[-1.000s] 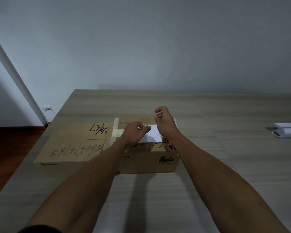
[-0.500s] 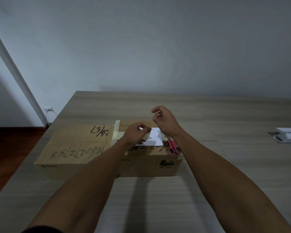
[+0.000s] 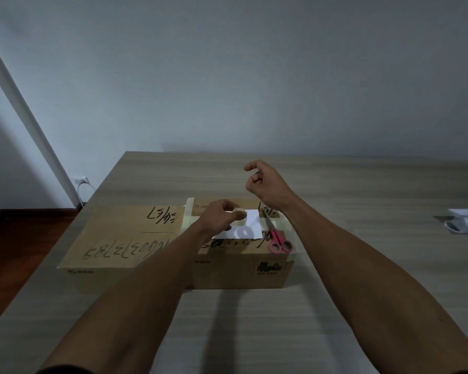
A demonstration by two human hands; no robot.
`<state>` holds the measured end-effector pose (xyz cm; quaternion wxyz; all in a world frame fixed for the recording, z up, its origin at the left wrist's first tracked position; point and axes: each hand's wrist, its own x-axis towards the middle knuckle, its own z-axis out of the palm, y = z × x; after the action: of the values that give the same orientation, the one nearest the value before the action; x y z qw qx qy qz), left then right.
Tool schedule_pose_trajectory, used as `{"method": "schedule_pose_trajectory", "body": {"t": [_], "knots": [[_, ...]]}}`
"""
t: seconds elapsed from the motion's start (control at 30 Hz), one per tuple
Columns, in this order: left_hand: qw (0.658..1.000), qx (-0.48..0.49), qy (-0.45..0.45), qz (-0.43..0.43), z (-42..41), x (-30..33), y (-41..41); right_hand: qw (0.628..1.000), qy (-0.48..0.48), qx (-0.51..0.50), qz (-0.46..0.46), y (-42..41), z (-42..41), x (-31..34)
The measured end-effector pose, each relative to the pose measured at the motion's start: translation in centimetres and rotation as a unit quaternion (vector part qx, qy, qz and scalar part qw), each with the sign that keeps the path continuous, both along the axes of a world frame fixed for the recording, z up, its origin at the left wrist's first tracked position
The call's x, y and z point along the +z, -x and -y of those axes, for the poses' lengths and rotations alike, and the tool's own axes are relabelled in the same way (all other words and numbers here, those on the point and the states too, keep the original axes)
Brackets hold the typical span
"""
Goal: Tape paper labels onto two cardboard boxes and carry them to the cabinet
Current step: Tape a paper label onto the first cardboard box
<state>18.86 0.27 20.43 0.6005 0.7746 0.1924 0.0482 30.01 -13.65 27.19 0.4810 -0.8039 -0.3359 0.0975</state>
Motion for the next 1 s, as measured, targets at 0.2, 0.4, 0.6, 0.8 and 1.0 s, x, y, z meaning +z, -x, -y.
{"method": "schedule_pose_trajectory", "body": {"t": [0.2,0.4,0.6,0.8,1.0], "knots": [[0.996,-0.055,0.066,-0.005,0.1,1.3,0.2,1.000,0.008,0.010,0.021,-0.3,0.1,0.1],[0.994,-0.072,0.083,-0.024,0.5,1.6,0.3,0.999,0.008,0.015,0.036,-0.4,0.1,0.1],[0.993,-0.093,0.066,-0.029,0.9,1.4,0.3,1.000,0.009,0.015,0.023,-0.5,0.2,-0.4],[0.992,-0.110,0.048,-0.031,0.8,0.9,0.4,0.998,-0.005,-0.065,-0.014,-1.2,0.2,-1.6],[0.994,-0.066,0.081,-0.024,0.0,0.1,0.5,0.968,0.218,-0.121,0.034,-2.3,1.6,-3.9]]}}
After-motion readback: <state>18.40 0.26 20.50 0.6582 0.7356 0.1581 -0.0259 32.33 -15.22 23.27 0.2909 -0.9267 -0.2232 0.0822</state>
